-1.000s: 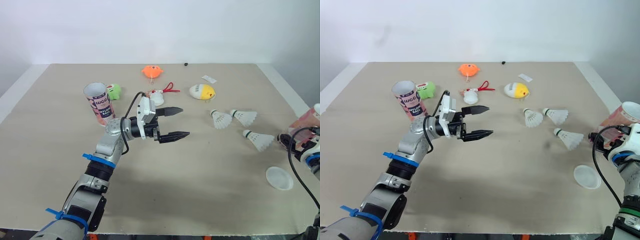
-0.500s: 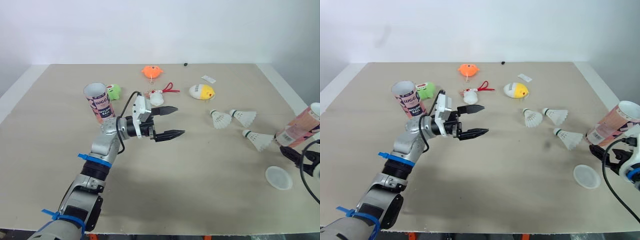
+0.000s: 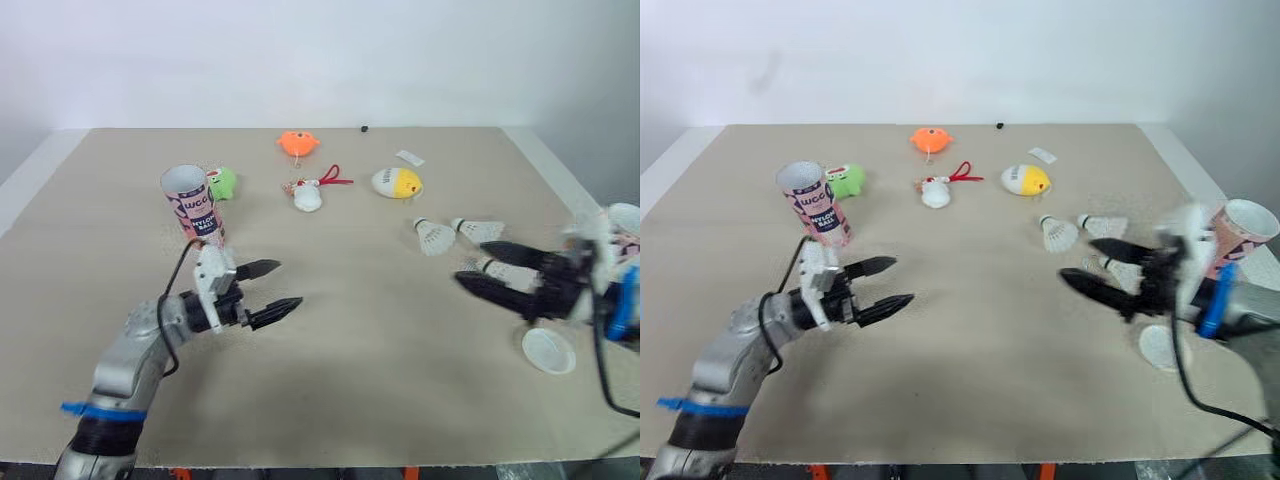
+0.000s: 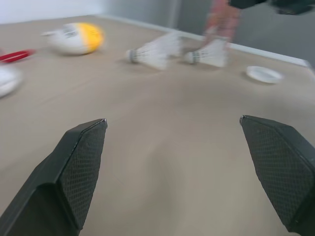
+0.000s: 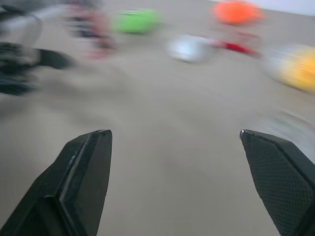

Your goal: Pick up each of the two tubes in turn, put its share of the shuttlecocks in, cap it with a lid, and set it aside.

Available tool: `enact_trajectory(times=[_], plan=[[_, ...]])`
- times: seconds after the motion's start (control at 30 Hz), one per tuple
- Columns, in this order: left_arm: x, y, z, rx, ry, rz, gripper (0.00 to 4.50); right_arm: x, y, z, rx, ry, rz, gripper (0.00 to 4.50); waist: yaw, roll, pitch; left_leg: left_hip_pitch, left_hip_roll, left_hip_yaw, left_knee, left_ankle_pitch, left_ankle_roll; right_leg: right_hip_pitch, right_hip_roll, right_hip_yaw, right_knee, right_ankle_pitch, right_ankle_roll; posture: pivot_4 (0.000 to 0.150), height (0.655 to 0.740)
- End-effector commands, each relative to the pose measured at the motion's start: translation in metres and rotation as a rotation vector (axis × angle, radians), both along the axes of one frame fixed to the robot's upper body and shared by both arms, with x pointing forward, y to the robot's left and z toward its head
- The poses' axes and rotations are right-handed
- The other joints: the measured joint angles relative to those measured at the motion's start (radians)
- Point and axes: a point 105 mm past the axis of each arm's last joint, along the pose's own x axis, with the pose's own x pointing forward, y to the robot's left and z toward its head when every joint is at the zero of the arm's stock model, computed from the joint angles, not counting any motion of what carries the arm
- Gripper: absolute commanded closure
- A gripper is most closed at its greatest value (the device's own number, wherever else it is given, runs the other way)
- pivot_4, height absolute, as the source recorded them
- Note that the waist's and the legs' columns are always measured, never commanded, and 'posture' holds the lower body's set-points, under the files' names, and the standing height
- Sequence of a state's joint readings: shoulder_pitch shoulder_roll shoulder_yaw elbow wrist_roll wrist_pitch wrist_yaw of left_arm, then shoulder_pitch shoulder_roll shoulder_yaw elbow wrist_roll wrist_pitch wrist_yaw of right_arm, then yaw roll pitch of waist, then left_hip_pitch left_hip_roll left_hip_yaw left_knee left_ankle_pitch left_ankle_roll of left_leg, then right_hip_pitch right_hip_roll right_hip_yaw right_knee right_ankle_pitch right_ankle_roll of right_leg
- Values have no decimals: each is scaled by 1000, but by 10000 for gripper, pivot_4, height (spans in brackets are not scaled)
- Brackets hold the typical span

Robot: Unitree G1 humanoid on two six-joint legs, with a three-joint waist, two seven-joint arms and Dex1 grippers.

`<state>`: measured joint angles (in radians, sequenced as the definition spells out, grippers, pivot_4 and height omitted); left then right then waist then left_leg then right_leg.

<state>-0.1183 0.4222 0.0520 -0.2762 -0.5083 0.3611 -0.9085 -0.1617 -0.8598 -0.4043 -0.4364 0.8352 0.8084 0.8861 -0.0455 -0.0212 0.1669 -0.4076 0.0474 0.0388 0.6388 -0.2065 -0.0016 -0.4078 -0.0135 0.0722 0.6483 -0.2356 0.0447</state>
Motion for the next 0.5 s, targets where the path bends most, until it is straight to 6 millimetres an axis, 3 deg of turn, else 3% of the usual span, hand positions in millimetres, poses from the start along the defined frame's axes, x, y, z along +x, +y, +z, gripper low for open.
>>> enact_trajectory(times=[0.03, 0.23, 0.37, 0.5], plan=[[-13, 16, 16, -40, -54, 137, 0, 0, 48, 11, 49, -68, 162, 547, 1, -1, 1, 0, 0, 0, 0, 0, 0, 0, -1, 0, 0, 0, 1, 1500, 7400], [-20, 52, 4, -74, -43, 450, 0, 25, 81, 8, 120, -109, 168, 547, 9, -4, 1, -2, -1, 0, 0, -1, -1, -1, -4, -1, -1, -2, 2, 1500, 7400], [-6, 83, -7, -50, -37, 697, 0, 35, 90, -4, 120, -93, 169, 547, 17, -7, 0, -2, -3, 0, 0, -1, -1, -1, -5, -1, -1, -4, -2, 1500, 7400], [6, 100, -15, -28, -28, 805, 0, 38, 96, -10, 115, -101, 150, 547, 19, -7, 0, -1, -2, 1, 0, -1, -1, -1, -4, -1, -1, -3, -3, 1500, 7400]])
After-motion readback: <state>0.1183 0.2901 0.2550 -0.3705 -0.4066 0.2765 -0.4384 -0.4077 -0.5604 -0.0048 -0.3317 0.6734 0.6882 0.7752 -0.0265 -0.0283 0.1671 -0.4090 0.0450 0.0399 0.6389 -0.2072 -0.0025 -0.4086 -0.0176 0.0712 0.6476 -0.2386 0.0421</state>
